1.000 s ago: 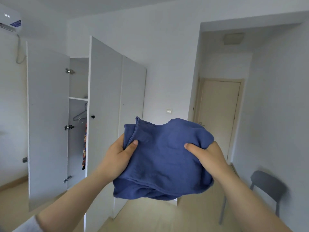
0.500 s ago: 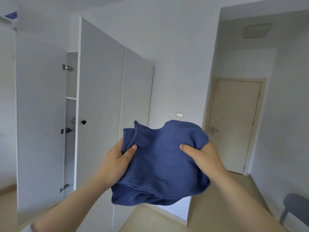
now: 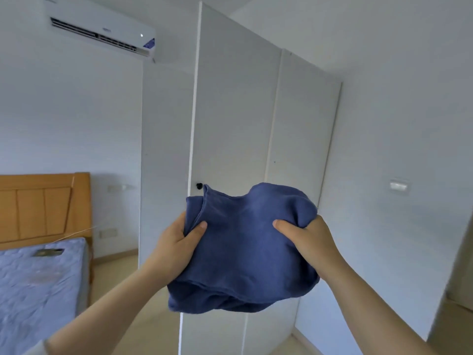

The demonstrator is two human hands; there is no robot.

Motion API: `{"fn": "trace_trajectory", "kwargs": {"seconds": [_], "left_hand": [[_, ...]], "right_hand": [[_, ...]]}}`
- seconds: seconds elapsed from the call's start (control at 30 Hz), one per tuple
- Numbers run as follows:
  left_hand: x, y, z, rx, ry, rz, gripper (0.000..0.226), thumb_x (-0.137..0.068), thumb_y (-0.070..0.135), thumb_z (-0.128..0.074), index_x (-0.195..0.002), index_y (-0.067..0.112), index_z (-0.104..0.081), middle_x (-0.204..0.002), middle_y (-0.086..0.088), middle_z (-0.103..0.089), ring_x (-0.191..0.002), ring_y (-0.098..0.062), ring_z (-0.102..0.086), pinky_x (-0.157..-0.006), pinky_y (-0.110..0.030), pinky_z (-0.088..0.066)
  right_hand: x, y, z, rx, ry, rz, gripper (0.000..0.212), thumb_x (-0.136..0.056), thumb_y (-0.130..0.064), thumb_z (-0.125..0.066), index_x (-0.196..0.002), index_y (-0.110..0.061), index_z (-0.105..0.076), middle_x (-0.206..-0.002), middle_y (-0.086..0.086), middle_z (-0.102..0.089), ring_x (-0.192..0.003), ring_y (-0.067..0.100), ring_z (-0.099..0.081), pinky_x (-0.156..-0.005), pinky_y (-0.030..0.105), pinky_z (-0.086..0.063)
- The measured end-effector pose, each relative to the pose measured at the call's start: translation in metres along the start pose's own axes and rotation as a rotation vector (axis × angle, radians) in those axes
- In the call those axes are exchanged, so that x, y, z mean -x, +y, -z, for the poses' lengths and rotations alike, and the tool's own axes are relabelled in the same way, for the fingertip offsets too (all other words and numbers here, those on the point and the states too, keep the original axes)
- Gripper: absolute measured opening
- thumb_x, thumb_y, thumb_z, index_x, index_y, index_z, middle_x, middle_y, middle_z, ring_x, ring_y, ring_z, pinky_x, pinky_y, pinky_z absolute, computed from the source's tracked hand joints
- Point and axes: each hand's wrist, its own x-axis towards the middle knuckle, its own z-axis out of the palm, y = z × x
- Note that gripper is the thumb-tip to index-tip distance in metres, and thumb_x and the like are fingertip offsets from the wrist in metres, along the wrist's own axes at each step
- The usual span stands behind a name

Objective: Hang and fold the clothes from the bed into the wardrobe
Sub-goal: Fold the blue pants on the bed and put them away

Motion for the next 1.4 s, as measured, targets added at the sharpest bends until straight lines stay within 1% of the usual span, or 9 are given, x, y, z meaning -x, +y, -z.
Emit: {"fn": "trace_trajectory", "kwargs": {"seconds": [0.1,0.3,0.47,0.57,0.73,0.9,1.03,1.17,1.4], "left_hand": [[-0.020,-0.020,0.025,-0.055,0.078,-0.003,0.022,-0.097,0.030,-0.051,-0.098,0.050,-0.060,-0.096,0.026,-0.069,-0.088,0.008,-0.064,-0.072,-0.011,-0.045],[-0.058,-0.057,0.081,-0.123,0.204,0.025,0.014,-0.098,0.028,-0.052,-0.102,0.041,-0.058,-0.091,0.030,-0.067,-0.084,0.013,-0.061,-0.062,-0.002,-0.043],[-0.089,-0.084,0.116,-0.160,0.297,0.048,0.012,-0.097,0.027,-0.053,-0.100,0.037,-0.060,-0.090,0.024,-0.069,-0.083,0.009,-0.062,-0.064,-0.008,-0.043],[-0.104,-0.102,0.131,-0.179,0.334,0.068,0.014,-0.097,0.028,-0.053,-0.098,0.040,-0.061,-0.090,0.026,-0.069,-0.085,0.008,-0.062,-0.065,-0.010,-0.042],[-0.142,-0.125,0.155,-0.237,0.389,0.060,0.015,-0.097,0.028,-0.053,-0.102,0.040,-0.060,-0.093,0.025,-0.069,-0.084,0.009,-0.062,-0.069,-0.014,-0.043],[-0.190,-0.141,0.176,-0.288,0.433,0.055,0.017,-0.098,0.026,-0.053,-0.106,0.038,-0.061,-0.094,0.015,-0.072,-0.086,0.005,-0.063,-0.073,-0.018,-0.044],[-0.223,-0.164,0.191,-0.323,0.480,0.084,0.014,-0.098,0.029,-0.052,-0.103,0.040,-0.059,-0.090,0.024,-0.069,-0.081,0.008,-0.062,-0.068,-0.017,-0.043],[-0.254,-0.193,0.213,-0.329,0.512,0.110,0.018,-0.098,0.028,-0.052,-0.104,0.043,-0.058,-0.091,0.026,-0.069,-0.082,0.009,-0.062,-0.068,-0.017,-0.043],[-0.334,-0.248,0.271,-0.351,0.489,0.071,0.013,-0.098,0.030,-0.051,-0.103,0.039,-0.059,-0.092,0.024,-0.069,-0.084,0.006,-0.063,-0.067,-0.014,-0.044]], "right_hand": [[-0.032,0.010,-0.046,-0.053,-0.083,0.020,0.009,-0.080,-0.029,-0.071,-0.077,-0.035,-0.065,-0.077,-0.015,-0.069,-0.067,-0.009,-0.063,-0.057,0.022,-0.047],[-0.083,0.008,-0.134,-0.105,-0.208,0.051,0.006,-0.081,-0.029,-0.070,-0.084,-0.030,-0.065,-0.076,-0.023,-0.069,-0.071,-0.011,-0.063,-0.059,0.019,-0.044],[-0.122,0.003,-0.190,-0.122,-0.253,0.102,0.005,-0.081,-0.028,-0.070,-0.080,-0.027,-0.065,-0.075,-0.016,-0.069,-0.069,-0.007,-0.064,-0.058,0.021,-0.046],[-0.143,0.005,-0.223,-0.129,-0.297,0.121,0.006,-0.081,-0.029,-0.070,-0.080,-0.026,-0.065,-0.074,-0.016,-0.069,-0.069,-0.007,-0.064,-0.057,0.018,-0.045],[-0.190,0.006,-0.276,-0.139,-0.330,0.171,0.012,-0.079,-0.030,-0.070,-0.079,-0.020,-0.063,-0.073,0.000,-0.068,-0.066,-0.001,-0.063,-0.058,0.021,-0.048],[-0.246,0.002,-0.323,-0.170,-0.351,0.215,0.015,-0.079,-0.033,-0.070,-0.079,-0.020,-0.063,-0.071,0.000,-0.067,-0.065,0.001,-0.063,-0.056,0.020,-0.045],[-0.291,0.000,-0.362,-0.215,-0.348,0.215,0.013,-0.079,-0.032,-0.071,-0.078,-0.022,-0.062,-0.070,-0.004,-0.066,-0.064,-0.006,-0.062,-0.050,0.013,-0.042],[-0.325,0.004,-0.408,-0.245,-0.355,0.195,0.015,-0.078,-0.026,-0.070,-0.076,-0.014,-0.061,-0.072,0.007,-0.067,-0.061,-0.003,-0.061,-0.041,0.008,-0.041],[-0.382,0.000,-0.502,-0.263,-0.353,0.177,0.016,-0.078,-0.026,-0.070,-0.076,-0.013,-0.062,-0.074,0.008,-0.067,-0.063,0.009,-0.064,-0.051,0.021,-0.048]]}}
